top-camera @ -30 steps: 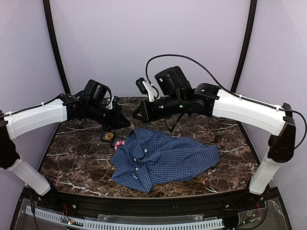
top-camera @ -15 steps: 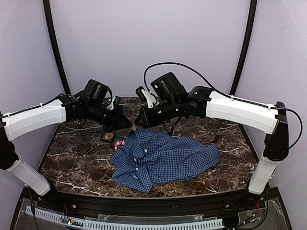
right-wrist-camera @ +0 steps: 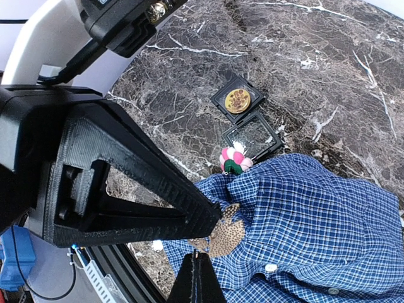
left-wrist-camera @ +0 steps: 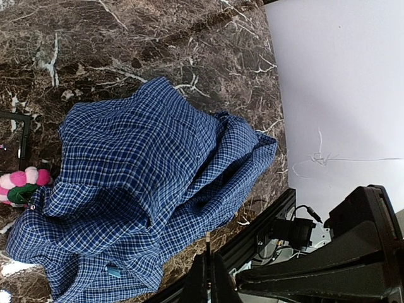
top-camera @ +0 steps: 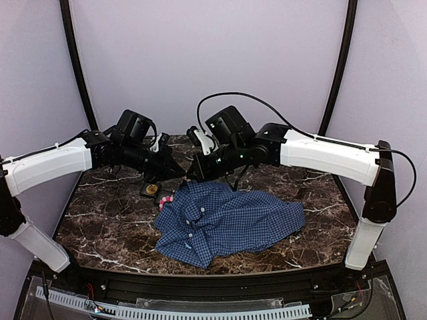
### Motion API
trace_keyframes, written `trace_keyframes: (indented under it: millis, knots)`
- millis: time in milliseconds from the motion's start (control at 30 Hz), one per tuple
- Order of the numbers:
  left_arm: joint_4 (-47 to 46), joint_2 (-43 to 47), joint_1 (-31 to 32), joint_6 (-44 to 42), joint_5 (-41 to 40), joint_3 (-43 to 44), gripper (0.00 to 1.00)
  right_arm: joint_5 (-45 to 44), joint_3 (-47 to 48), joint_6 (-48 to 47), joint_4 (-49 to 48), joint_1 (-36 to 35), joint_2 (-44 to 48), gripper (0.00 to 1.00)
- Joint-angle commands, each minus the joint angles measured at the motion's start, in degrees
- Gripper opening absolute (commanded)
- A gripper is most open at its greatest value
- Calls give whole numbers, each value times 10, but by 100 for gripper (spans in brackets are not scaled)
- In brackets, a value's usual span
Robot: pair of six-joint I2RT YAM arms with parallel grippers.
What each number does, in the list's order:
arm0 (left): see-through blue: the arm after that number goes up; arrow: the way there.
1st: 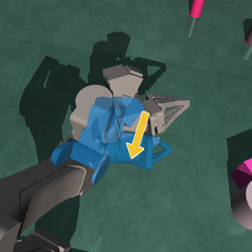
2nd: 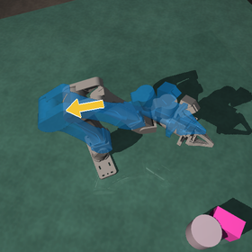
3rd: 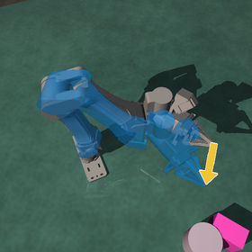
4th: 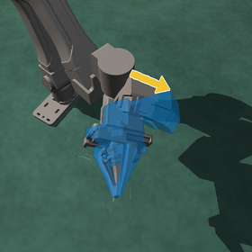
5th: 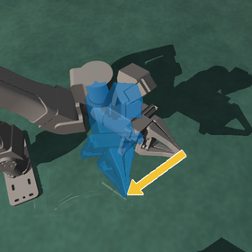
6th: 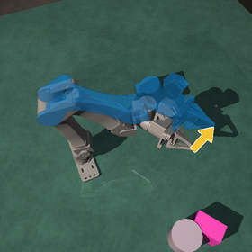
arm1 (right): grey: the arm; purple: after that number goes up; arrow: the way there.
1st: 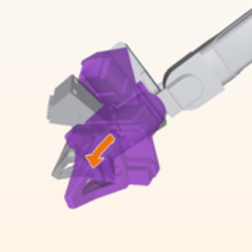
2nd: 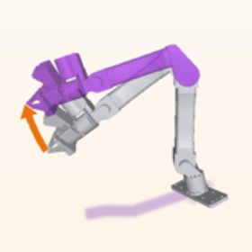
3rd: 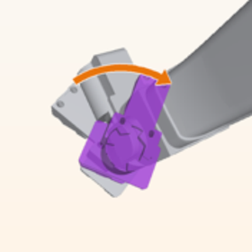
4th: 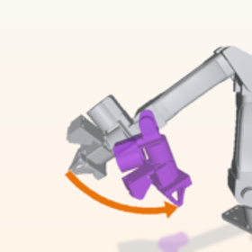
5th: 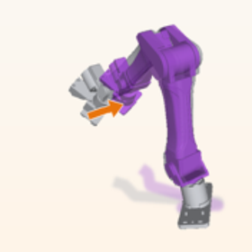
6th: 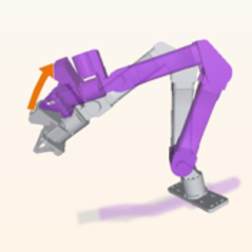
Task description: Remove the brooch from the garment
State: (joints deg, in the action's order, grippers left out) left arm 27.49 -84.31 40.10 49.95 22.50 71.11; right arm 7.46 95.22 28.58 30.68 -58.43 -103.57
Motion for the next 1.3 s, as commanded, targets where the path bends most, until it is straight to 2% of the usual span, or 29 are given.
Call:
trace_keyframes:
  millis: [0, 433, 1267]
  knots:
    - [4, 10, 4, -1, 5, 16, 1, -6, 4, 3, 5, 0, -8, 0]
    - [11, 6, 4, 4, -1, 13, 1, -30, 2, 12, 9, 2, 6, 0]
    - [6, 3, 10, 3, 7, 17, 1, -18, 5, 14, -7, 8, 2, 0]
